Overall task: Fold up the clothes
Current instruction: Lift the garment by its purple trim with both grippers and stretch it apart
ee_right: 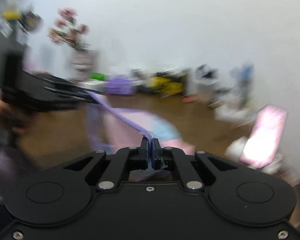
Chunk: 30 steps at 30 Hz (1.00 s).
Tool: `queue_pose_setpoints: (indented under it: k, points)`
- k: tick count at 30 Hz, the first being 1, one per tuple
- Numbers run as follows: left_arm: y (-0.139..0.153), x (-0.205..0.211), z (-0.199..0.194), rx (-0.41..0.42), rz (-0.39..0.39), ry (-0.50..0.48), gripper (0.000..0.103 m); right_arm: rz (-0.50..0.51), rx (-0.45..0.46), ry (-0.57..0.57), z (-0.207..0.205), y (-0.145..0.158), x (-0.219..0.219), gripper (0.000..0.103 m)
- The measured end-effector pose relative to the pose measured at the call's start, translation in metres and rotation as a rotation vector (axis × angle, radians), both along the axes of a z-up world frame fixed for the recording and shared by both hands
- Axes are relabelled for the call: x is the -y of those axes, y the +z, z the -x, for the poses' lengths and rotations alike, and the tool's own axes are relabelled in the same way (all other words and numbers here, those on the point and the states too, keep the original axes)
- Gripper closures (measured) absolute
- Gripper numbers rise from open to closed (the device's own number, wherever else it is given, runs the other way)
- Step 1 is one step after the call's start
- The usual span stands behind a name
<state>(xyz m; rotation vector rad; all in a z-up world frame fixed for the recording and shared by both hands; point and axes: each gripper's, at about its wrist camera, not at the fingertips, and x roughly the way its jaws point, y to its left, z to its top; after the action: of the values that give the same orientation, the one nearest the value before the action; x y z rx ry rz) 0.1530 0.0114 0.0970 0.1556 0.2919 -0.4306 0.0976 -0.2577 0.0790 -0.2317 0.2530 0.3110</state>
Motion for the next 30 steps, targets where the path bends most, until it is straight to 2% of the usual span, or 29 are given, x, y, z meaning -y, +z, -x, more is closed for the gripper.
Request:
queue_pose_setpoints:
  k: [2, 6, 8, 10, 11, 13, 15, 17, 21, 24, 27, 30]
  points:
    - [0.032, -0.009, -0.009, 0.028, 0.028, -0.005, 0.097, 0.026, 0.064, 0.027, -0.010, 0.024, -0.003, 0.098]
    - [0.108, -0.023, -0.049, 0.108, 0.071, 0.021, 0.097, 0.173, 0.198, 0.066, -0.049, 0.086, -0.014, 0.098]
    - [0.132, -0.024, -0.075, 0.126, 0.057, 0.053, 0.097, 0.213, 0.194, 0.094, -0.086, 0.113, -0.018, 0.098]
    - [0.158, -0.021, -0.134, 0.123, 0.010, 0.128, 0.097, 0.247, 0.141, 0.143, -0.150, 0.145, -0.022, 0.098]
    - [0.162, -0.021, -0.148, 0.123, 0.001, 0.144, 0.097, 0.253, 0.134, 0.145, -0.179, 0.156, -0.025, 0.098]
    - [0.178, -0.015, -0.210, 0.151, -0.052, 0.191, 0.097, 0.270, 0.137, 0.125, -0.221, 0.169, -0.030, 0.098]
    - [0.192, -0.014, -0.237, 0.252, -0.068, 0.214, 0.097, 0.300, 0.187, 0.058, -0.277, 0.190, -0.042, 0.098]
    - [0.207, -0.012, -0.265, 0.354, -0.085, 0.236, 0.096, 0.315, 0.275, 0.006, -0.307, 0.210, -0.053, 0.098]
    - [0.262, -0.017, -0.270, 0.553, -0.043, 0.225, 0.096, 0.319, 0.435, -0.023, -0.306, 0.254, -0.064, 0.098]
    - [0.281, -0.019, -0.241, 0.644, -0.027, 0.182, 0.096, 0.295, 0.508, -0.031, -0.284, 0.273, -0.059, 0.098]
    - [0.267, -0.013, -0.204, 0.644, -0.065, 0.140, 0.096, 0.278, 0.510, -0.016, -0.251, 0.269, -0.053, 0.098]
    - [0.214, -0.006, -0.171, 0.507, -0.102, 0.139, 0.096, 0.262, 0.437, 0.039, -0.222, 0.239, -0.047, 0.098]
